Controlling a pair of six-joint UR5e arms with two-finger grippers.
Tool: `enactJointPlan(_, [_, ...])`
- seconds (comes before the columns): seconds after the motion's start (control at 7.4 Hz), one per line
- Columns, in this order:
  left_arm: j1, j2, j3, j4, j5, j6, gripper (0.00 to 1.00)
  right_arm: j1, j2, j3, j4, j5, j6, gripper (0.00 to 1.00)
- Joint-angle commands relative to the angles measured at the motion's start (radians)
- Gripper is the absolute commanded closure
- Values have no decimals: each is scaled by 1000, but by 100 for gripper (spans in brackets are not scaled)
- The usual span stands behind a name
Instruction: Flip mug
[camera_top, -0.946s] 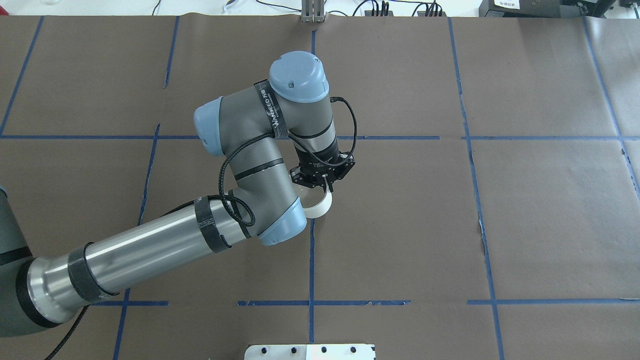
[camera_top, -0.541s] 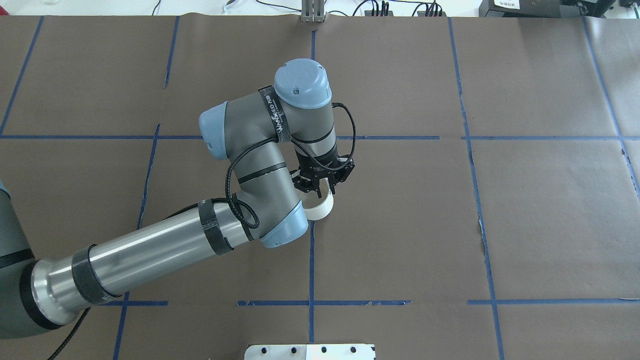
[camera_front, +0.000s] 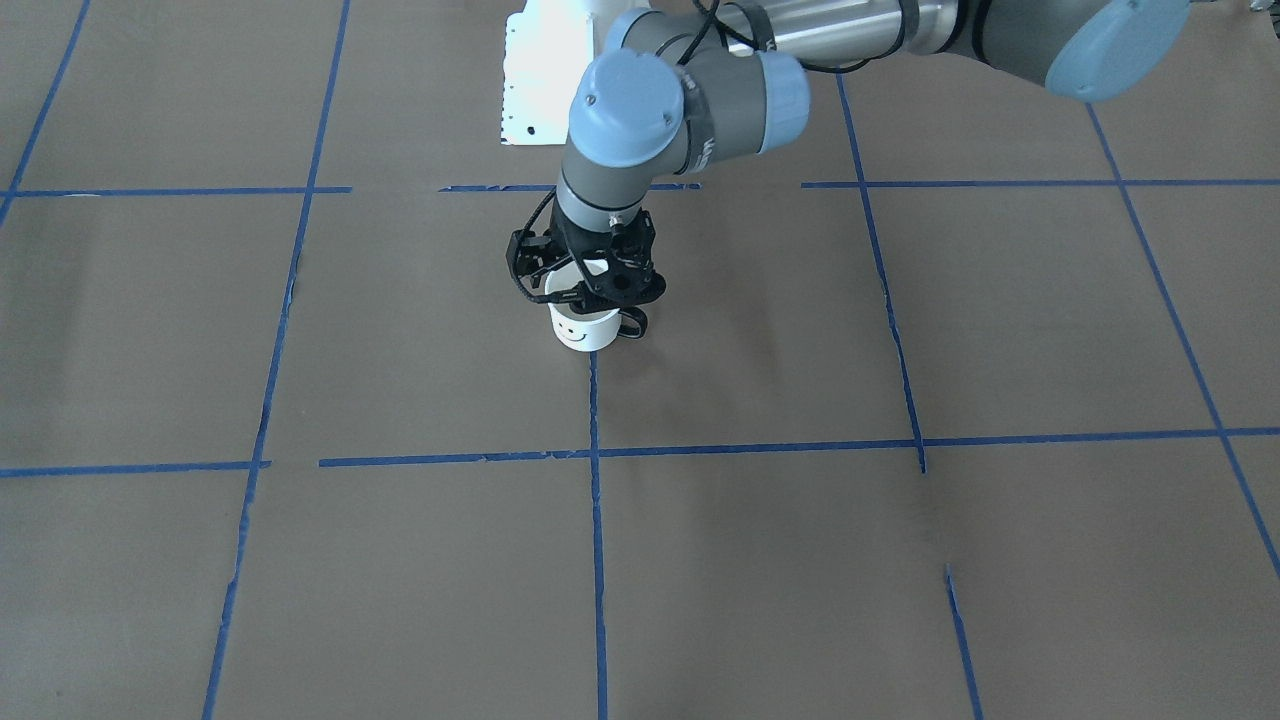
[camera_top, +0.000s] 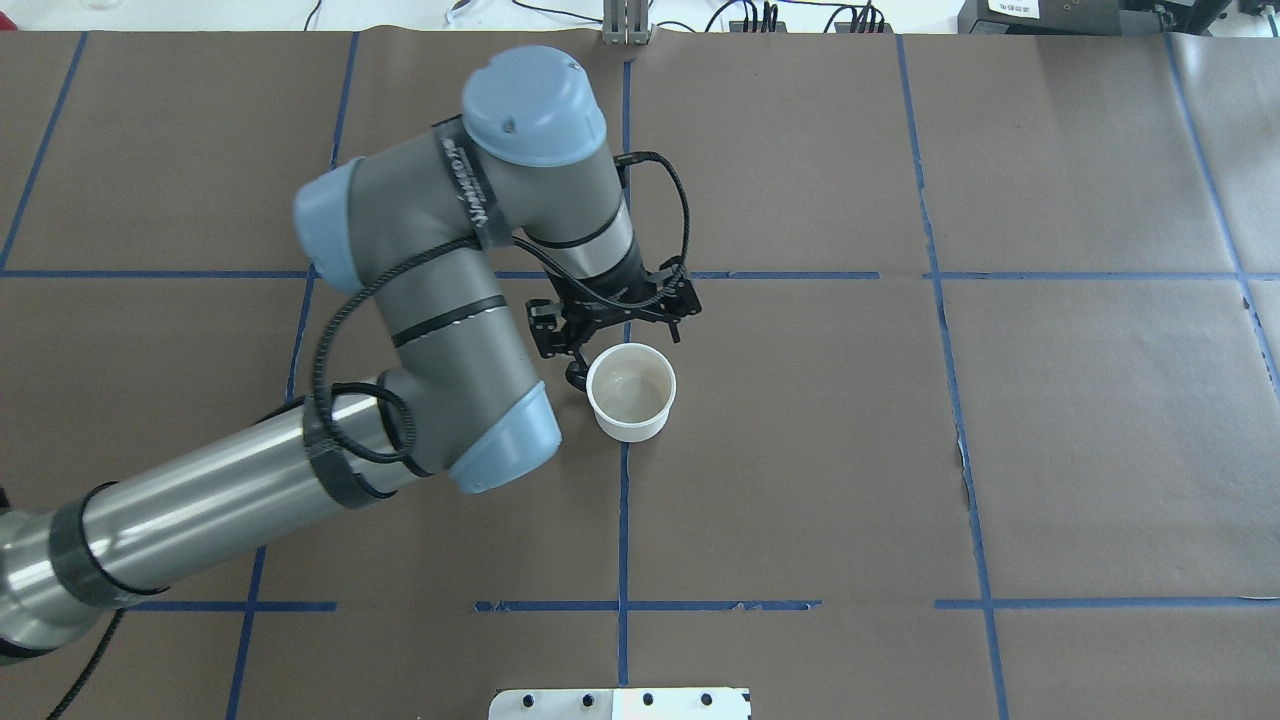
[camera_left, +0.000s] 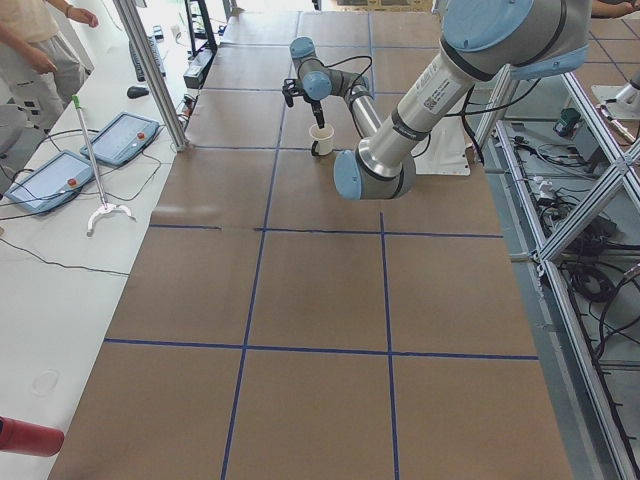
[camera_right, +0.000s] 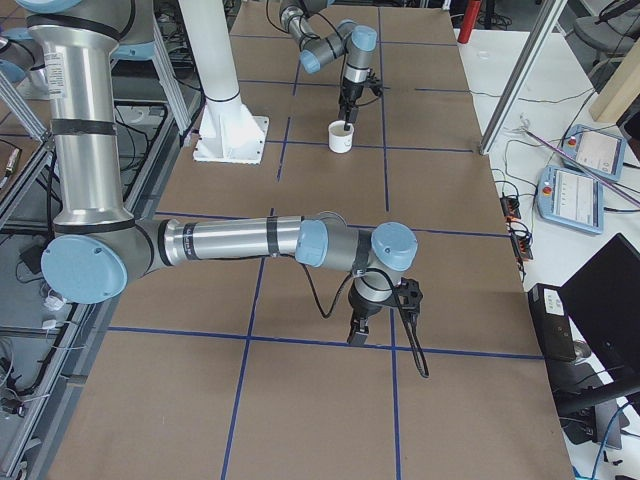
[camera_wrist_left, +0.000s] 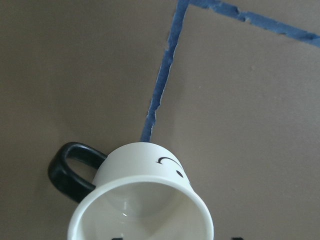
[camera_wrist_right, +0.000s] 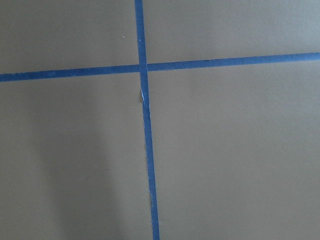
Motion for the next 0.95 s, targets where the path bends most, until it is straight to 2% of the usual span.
enactJointPlan(0.0, [-85, 229, -227, 38, 1, 215, 0, 0, 0, 0, 0, 0, 0, 0])
enactJointPlan(0.41, [-317, 550, -334, 33, -6, 736, 0, 0, 0, 0, 0, 0, 0, 0])
enactJointPlan(0.68, [-572, 749, -324, 32, -14, 1125, 0, 0, 0, 0, 0, 0, 0, 0])
enactJointPlan(0.81, [-697, 816, -281, 29, -16, 1290, 0, 0, 0, 0, 0, 0, 0, 0])
